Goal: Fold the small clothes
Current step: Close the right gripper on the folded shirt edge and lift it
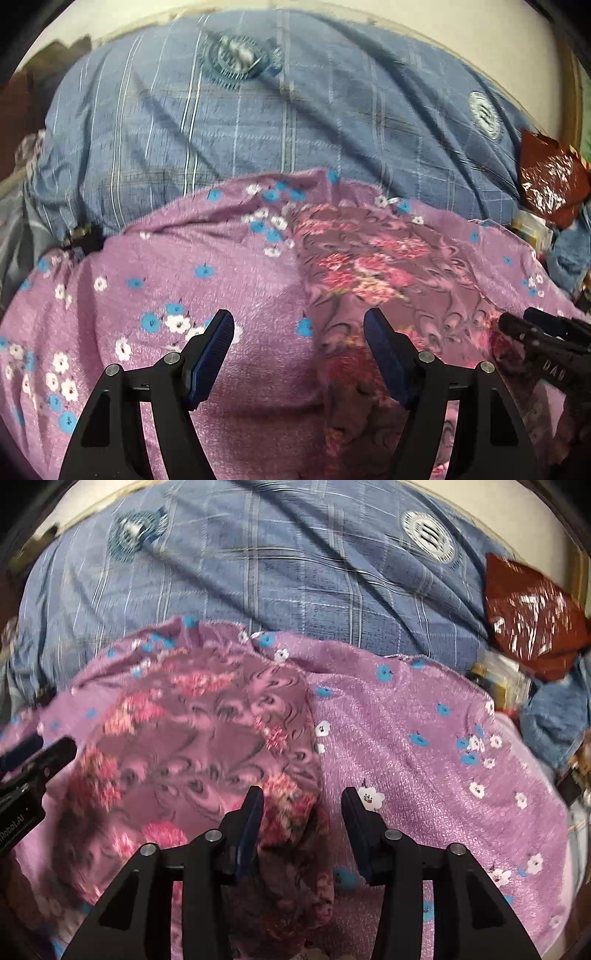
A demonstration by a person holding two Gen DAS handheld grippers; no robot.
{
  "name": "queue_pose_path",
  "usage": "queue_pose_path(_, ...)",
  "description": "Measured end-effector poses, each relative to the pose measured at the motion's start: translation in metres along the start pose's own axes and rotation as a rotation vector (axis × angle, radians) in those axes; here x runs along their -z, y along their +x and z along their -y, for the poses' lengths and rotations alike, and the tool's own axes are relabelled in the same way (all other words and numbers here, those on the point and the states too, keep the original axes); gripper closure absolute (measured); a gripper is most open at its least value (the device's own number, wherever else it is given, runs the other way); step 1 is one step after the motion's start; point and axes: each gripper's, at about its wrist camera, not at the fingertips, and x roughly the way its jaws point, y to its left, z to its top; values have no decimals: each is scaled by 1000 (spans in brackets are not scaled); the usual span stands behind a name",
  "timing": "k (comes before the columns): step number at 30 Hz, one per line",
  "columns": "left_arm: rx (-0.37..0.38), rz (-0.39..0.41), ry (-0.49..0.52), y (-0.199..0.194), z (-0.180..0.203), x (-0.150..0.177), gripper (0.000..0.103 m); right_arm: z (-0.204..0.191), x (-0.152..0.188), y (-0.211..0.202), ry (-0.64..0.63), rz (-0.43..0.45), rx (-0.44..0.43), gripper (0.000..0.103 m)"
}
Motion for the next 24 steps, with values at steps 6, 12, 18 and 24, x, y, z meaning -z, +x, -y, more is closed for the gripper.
queue_pose_path(6, 97, -118, -84, 19, -20, -4, 31, 32, -15, 26, 182, -74, -157, 50)
queue_pose_path(12, 266, -208, -107, 31, -34, -12, 31, 73, -13, 65, 460, -217, -424, 42)
queue_pose_path(18, 390, -281, -88, 41, -34, -11, 32, 68, -8, 76, 489, -258, -475, 37)
queue_pose_path(24, 434, -290, -100, 46, -35, -13, 53, 42, -9, 70, 368, -298, -539, 36)
